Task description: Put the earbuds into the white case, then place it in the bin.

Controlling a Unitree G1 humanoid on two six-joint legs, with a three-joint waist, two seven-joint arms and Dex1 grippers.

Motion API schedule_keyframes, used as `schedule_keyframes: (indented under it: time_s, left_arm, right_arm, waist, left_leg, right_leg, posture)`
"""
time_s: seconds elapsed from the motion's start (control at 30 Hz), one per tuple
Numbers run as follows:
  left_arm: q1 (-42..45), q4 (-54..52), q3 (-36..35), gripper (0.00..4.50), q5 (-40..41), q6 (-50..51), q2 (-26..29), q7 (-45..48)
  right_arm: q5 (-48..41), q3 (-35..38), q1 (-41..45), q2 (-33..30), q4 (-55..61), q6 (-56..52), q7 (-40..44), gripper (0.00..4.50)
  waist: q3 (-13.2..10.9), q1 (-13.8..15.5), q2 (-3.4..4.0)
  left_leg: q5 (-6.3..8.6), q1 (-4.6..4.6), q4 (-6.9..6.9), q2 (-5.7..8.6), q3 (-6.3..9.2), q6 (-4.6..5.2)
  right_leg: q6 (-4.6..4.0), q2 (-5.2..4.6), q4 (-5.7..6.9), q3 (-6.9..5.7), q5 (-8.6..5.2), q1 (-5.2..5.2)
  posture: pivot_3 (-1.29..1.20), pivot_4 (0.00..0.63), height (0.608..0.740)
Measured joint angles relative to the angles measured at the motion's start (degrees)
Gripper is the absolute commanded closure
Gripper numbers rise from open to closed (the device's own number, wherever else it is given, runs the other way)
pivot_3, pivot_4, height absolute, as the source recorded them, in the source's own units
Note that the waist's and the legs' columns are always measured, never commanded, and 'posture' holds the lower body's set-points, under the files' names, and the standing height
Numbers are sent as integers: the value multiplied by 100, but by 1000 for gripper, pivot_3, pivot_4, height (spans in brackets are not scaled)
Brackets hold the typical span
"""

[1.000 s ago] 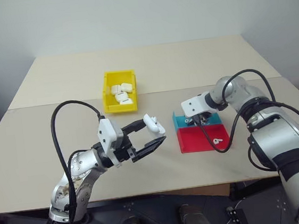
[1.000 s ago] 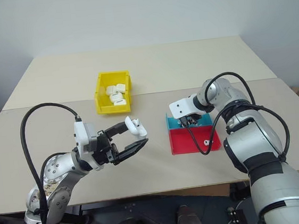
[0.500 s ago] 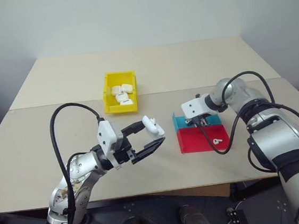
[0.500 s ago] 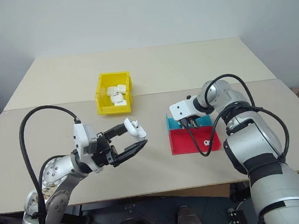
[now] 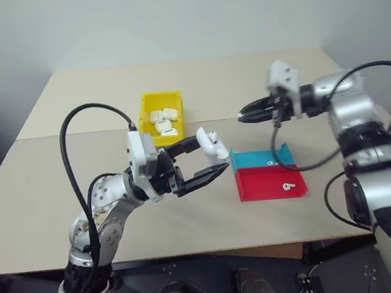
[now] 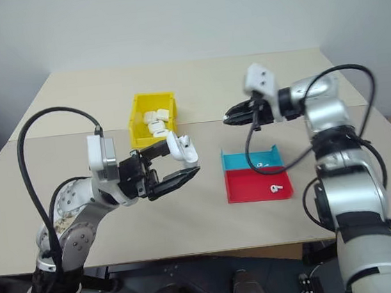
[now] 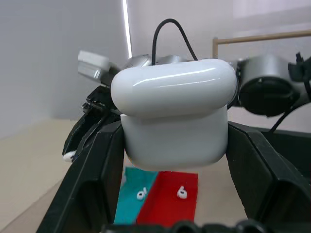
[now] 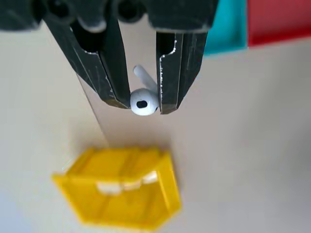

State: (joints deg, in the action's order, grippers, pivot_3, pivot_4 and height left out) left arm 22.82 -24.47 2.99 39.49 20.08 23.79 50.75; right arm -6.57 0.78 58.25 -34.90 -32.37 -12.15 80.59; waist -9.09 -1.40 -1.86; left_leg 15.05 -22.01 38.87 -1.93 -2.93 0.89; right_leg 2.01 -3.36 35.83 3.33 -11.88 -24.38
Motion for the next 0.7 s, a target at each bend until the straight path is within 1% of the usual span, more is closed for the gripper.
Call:
schedule_keyframes:
  time_s: [0.07, 0.13, 0.17, 0.2, 0.3, 0.4, 0.5, 0.7]
  left_arm:
    - [205, 77, -28, 1652, 184, 84, -78, 49]
    - [406, 140, -16, 1652, 355, 182, -167, 115]
    - [455, 155, -10, 1652, 387, 217, -201, 132]
    - [536, 194, 21, 1652, 467, 282, -250, 160]
    - [658, 240, 59, 1652, 562, 390, -312, 236]
    - [670, 295, 93, 1652, 566, 447, -337, 292]
    - [682, 300, 195, 1652, 562, 521, -384, 361]
    - [773, 309, 350, 1652, 560, 538, -427, 518]
  right_arm:
    - [-804, 392, -713, -139, 1367, -1293, -144, 3870]
    - [-1682, 886, -1204, -189, 2570, -2604, -541, 3870]
    - [-2005, 1103, -1282, -188, 2918, -3004, -714, 3870]
    - [-2587, 1527, -1378, -189, 3441, -3704, -1065, 3870]
    - [-3890, 2387, -1444, -176, 4386, -4890, -1842, 3870]
    - [-5049, 2871, -1687, -30, 4933, -5575, -2528, 3870]
    - [-6215, 3101, -1882, 7, 5208, -5932, -3297, 3870]
    - [-7861, 2993, -2309, -210, 5531, -5921, -4413, 3870]
  waist:
    - [0, 58, 1]
    - [-1, 66, 3]
    - [-2, 61, 3]
    - [-2, 61, 3]
    - [-2, 45, 3]
    - [-2, 34, 3]
    - [-2, 36, 3]
    - [-2, 40, 3]
  left_leg:
    - [1, -9, 2, 3, 6, 3]
    - [1, -17, 6, 6, 6, 3]
    - [1, -17, 6, 6, 5, 3]
    - [1, -15, 6, 6, 6, 3]
    - [1, 2, 6, 5, 6, 3]
    - [1, 6, 8, 5, -10, 4]
    - [1, 3, 9, 8, -20, 4]
    - [2, -9, 8, 9, -20, 6]
  right_leg:
    - [1, -2, -1, -2, 0, -7]
    - [1, -5, -3, 0, 0, -14]
    - [1, -5, -3, 2, 0, -14]
    - [1, -4, -6, 3, 0, -15]
    - [1, 6, -7, 3, -2, 3]
    - [2, 11, -6, 5, -4, 7]
    - [5, 10, -7, 7, -5, 5]
    - [8, 8, -17, 6, -6, 2]
  posture:
    - [0, 150, 740]
    - [0, 150, 740]
    - [0, 150, 740]
    - [0, 150, 740]
    - [0, 150, 740]
    - [0, 150, 740]
    - [0, 150, 740]
    - [0, 150, 740]
